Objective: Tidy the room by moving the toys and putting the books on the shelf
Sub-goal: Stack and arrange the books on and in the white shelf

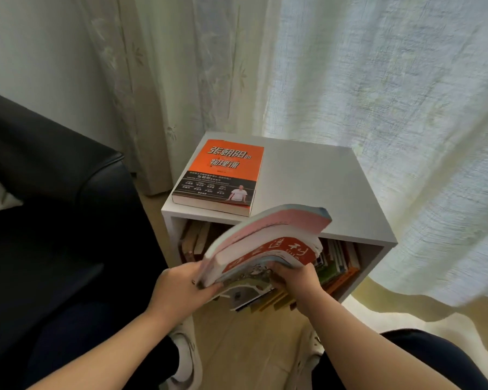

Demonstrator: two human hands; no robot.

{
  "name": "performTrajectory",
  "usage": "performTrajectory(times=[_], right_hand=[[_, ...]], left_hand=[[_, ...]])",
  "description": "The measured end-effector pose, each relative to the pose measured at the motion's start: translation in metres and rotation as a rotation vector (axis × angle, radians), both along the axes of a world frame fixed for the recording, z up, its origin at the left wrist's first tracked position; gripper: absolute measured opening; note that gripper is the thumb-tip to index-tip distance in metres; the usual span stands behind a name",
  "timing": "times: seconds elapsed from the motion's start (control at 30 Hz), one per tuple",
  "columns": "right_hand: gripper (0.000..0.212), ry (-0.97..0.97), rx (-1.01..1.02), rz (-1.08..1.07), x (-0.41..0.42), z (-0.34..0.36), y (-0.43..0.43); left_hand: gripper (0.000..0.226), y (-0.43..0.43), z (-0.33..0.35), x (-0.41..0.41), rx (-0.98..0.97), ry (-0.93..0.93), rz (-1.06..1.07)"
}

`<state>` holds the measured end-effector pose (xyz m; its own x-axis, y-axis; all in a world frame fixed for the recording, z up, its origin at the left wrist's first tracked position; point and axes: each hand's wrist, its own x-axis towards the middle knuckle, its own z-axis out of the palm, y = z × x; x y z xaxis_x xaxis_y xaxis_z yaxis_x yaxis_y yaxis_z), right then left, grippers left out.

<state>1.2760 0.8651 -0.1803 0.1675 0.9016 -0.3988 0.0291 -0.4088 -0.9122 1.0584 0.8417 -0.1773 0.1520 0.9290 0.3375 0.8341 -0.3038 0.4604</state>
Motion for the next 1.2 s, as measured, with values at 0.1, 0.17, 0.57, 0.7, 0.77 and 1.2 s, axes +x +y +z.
performTrajectory(times=[0.1,0.17,0.57,0.7,0.77,1.2], right_hand=[[0.023,0.221,-0.030,-0.073,0.002,-0.005,0.008],[0.025,0.351,-0.024,-0.125,0.006,-0.005,0.015],[0.027,0.537,-0.127,-0.191,0.011,-0.040,0.064],[0.027,0.533,-0.164,-0.217,-0.003,-0.054,0.081],[0.032,0.550,-0.182,-0.214,-0.011,-0.050,0.089],[0.011,0.306,-0.130,0.078,0.012,-0.018,0.101]], left_hand=[[0.030,0.001,-0.010,0.011,-0.007,-0.034,-0.034],[0.029,0.000,-0.024,0.021,0.036,-0.065,-0.045],[0.050,0.019,-0.080,0.027,-0.148,0.000,-0.140],[0.057,0.029,-0.100,0.030,-0.228,-0.031,-0.094],[0.060,0.038,-0.104,0.041,-0.280,-0.020,0.023],[0.043,0.068,-0.106,0.102,-0.467,0.059,0.230]])
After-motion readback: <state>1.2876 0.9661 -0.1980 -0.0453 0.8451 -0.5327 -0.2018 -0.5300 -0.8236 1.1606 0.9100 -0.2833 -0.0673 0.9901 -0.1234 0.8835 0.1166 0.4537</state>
